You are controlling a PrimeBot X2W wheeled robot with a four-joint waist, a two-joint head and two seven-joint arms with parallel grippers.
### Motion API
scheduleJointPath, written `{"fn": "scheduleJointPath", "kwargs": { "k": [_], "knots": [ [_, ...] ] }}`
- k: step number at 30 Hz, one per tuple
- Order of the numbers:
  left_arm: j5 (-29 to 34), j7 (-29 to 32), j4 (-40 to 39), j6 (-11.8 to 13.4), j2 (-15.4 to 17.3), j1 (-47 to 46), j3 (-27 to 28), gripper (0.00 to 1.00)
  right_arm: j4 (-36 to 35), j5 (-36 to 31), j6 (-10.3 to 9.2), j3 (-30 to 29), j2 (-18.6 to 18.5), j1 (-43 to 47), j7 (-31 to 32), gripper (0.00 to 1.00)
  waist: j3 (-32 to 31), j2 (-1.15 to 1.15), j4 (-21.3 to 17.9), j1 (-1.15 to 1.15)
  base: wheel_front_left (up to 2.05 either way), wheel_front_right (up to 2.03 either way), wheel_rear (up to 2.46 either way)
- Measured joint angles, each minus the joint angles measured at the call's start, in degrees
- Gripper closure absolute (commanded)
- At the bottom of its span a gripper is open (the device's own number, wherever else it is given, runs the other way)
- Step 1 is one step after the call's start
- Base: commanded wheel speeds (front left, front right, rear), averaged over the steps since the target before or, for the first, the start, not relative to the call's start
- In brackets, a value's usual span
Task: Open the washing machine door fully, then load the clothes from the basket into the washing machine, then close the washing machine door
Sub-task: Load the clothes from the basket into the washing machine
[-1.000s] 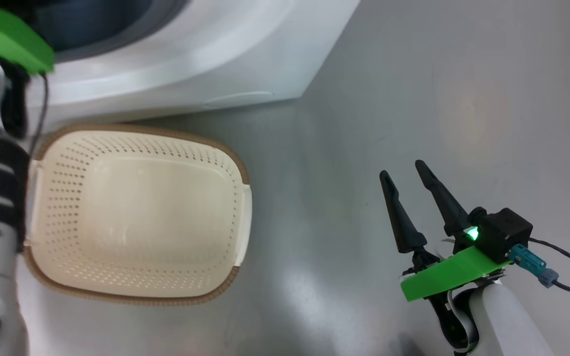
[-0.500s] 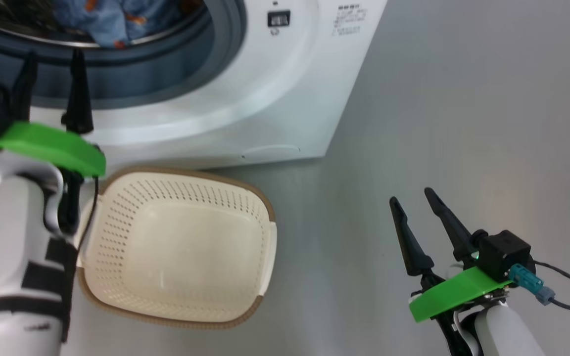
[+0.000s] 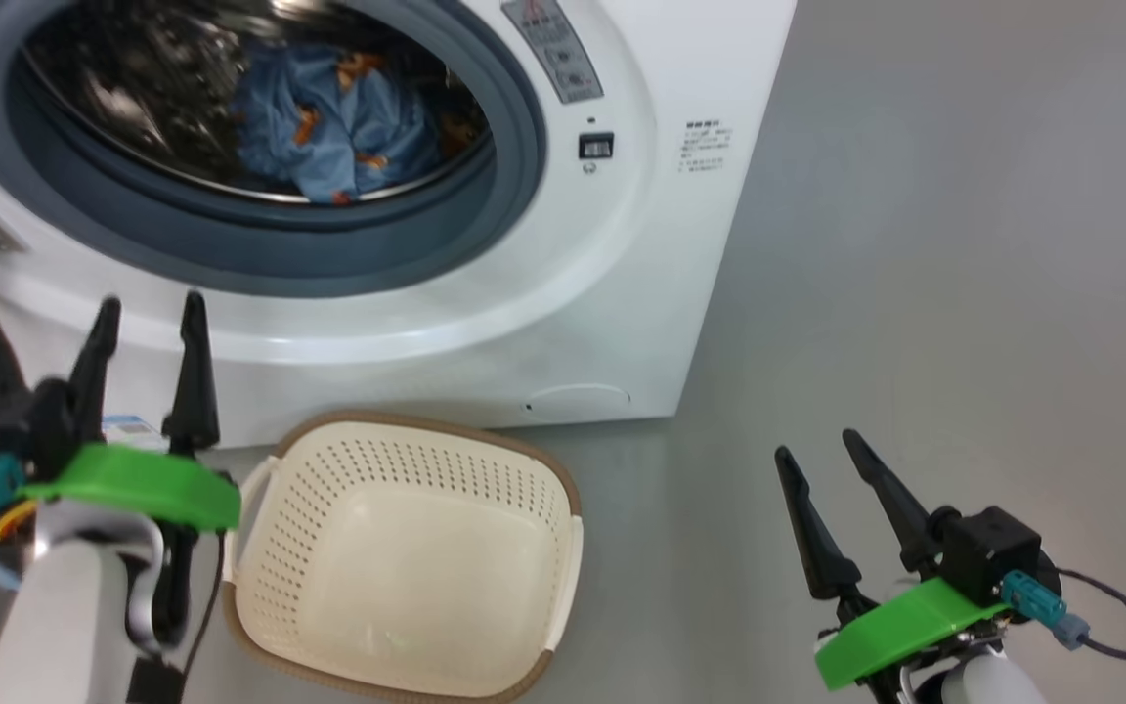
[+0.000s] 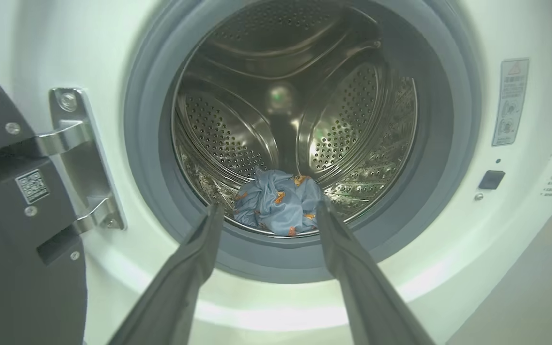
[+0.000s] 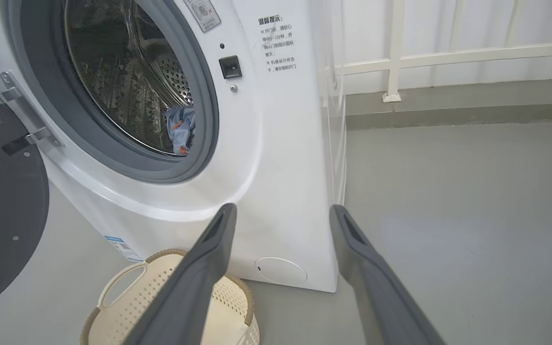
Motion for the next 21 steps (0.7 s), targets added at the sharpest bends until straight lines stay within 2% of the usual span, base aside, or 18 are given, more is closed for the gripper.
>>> {"fn": "scheduleJointPath", "kwargs": {
  "k": [12,21],
  "knots": [
    [1.59,0.01,-10.09,1.43,-0.94,13.4,3.72,0.0,-0.2,0.0,0.0,0.01,0.02,2.1,0.0,0.0,-5.48,0.0,1.56,0.0,0.0,0.0,0.0],
    [3.03,0.0,-18.89,2.88,-3.38,23.61,5.95,0.0,-0.98,-0.05,0.0,-0.07,0.04,3.89,0.0,0.0,-6.89,0.0,1.35,0.0,0.0,0.0,0.0]
  ]
}}
